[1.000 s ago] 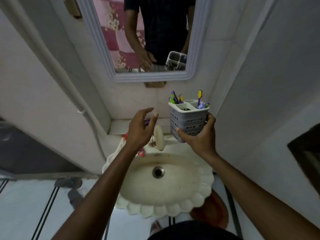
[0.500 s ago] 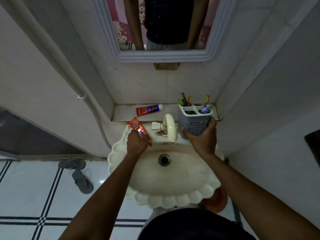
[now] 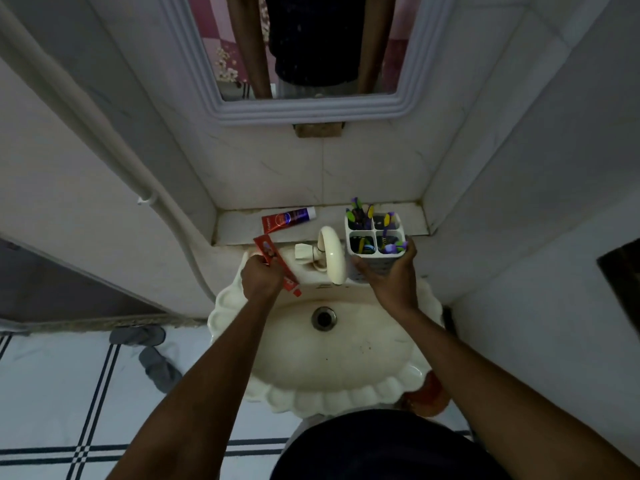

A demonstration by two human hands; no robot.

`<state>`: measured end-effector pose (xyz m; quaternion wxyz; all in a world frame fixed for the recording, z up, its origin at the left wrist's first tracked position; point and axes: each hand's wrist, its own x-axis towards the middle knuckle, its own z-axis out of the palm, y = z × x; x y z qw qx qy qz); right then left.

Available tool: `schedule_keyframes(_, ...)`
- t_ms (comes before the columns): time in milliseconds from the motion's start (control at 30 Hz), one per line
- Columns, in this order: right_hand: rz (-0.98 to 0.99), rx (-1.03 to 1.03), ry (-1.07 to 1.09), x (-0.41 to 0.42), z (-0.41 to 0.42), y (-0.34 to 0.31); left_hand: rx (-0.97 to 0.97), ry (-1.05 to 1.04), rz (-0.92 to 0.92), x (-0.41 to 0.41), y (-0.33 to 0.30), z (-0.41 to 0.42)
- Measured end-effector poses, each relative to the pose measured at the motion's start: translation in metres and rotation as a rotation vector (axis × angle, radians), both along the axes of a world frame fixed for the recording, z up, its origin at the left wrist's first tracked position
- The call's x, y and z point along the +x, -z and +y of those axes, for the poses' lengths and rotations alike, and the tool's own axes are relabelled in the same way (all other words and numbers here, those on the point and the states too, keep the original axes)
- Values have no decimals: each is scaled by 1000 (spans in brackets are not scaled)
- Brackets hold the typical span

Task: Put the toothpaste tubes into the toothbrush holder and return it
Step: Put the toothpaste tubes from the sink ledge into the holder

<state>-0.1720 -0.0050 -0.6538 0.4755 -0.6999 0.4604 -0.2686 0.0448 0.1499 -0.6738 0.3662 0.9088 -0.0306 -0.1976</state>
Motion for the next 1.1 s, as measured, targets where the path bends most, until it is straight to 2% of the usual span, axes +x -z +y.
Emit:
schedule_keyframes(100, -25, 54, -23, -3, -2, -4, -104, -44, -156, -7, -24, 4)
schedule_keyframes(233, -7, 85, -44, -7, -5, -9, -392, -35, -408, -17, -77, 2)
schedule_keyframes(367, 29, 120, -77, -12, -10, -11, -619, 37, -483, -32, -134, -21)
schedule_keyframes(467, 53, 138, -90, -16, -13, -13, -704, 117, -449, -44, -159, -49)
schedule_keyframes(567, 61, 141, -108, -20, -15, -17, -717, 222, -358, -55, -164, -77)
schedule_keyframes(767, 38, 134, -146, -28, -15, -18, -606, 364, -384, -67, -151, -105)
schedule_keyframes(1100, 39, 154, -179, -36, -22, -16, -499, 594, -307, -89, -144, -133)
